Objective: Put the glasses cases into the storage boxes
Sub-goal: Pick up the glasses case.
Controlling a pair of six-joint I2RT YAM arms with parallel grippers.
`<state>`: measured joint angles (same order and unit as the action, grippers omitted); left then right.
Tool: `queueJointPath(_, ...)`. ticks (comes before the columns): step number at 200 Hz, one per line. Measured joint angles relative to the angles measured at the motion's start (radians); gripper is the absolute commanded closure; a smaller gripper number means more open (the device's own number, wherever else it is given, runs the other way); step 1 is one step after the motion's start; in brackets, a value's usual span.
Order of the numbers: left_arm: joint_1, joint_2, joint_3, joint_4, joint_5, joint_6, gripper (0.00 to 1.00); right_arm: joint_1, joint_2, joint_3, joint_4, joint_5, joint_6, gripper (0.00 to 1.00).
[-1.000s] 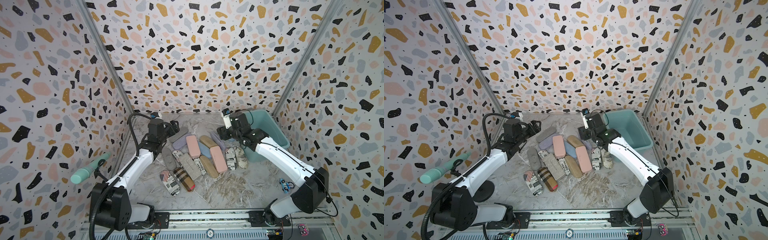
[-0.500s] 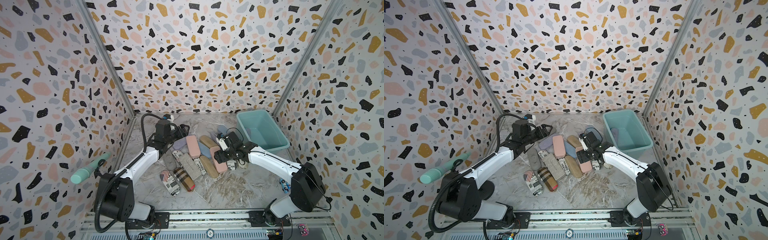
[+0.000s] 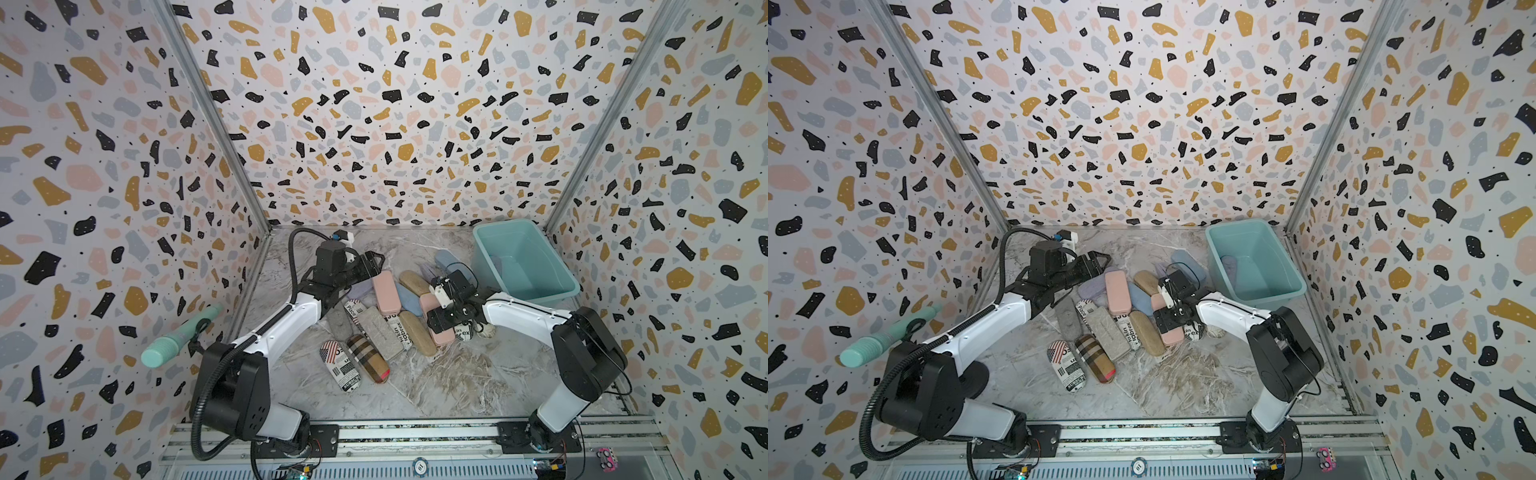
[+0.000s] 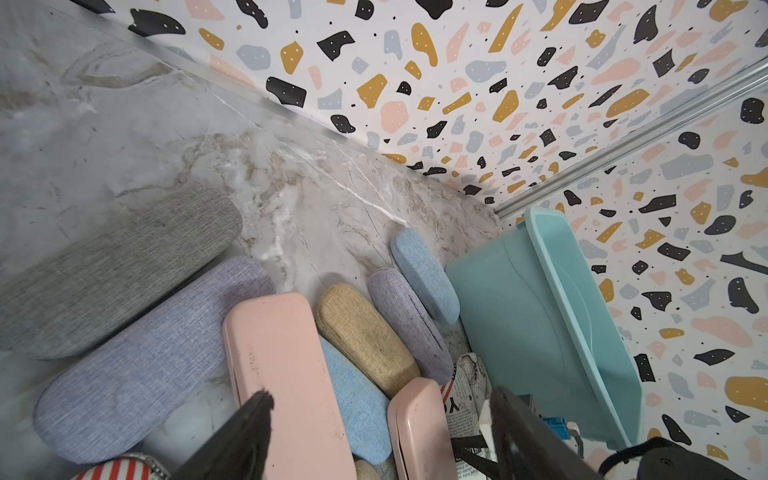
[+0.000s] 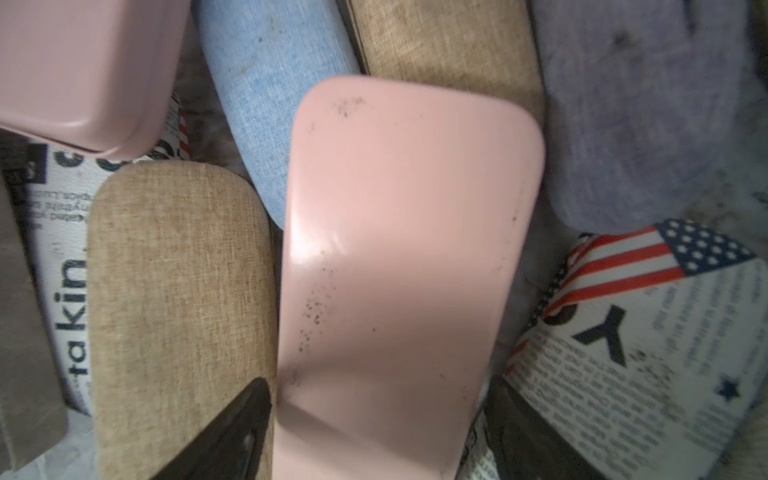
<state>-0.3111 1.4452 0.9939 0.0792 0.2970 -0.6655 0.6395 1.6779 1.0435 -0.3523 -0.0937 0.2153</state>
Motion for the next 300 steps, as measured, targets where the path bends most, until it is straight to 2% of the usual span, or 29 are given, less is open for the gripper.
queueJointPath(58, 0.0, 0.0, 0.002, 0.0, 0.001, 0.003, 0.17, 0.017, 0.047, -0.005, 0.032, 0.034, 0.001, 0.16)
queueJointPath(123, 0.0, 0.0, 0.002, -0.004, 0.001, 0.005, 0.17, 0.042, 0.066, -0.007, 0.046, 0.09, 0.007, 0.27)
queueJointPath(199, 0.0, 0.0, 0.002, -0.005, 0.001, 0.017, 0.17, 0.051, 0.064, -0.007, 0.043, 0.106, 0.008, 0.3)
queueJointPath(300, 0.0, -0.007, 0.008, -0.011, -0.014, 0.031, 0.17, 0.056, -0.049, 0.045, -0.035, 0.114, 0.004, 0.31)
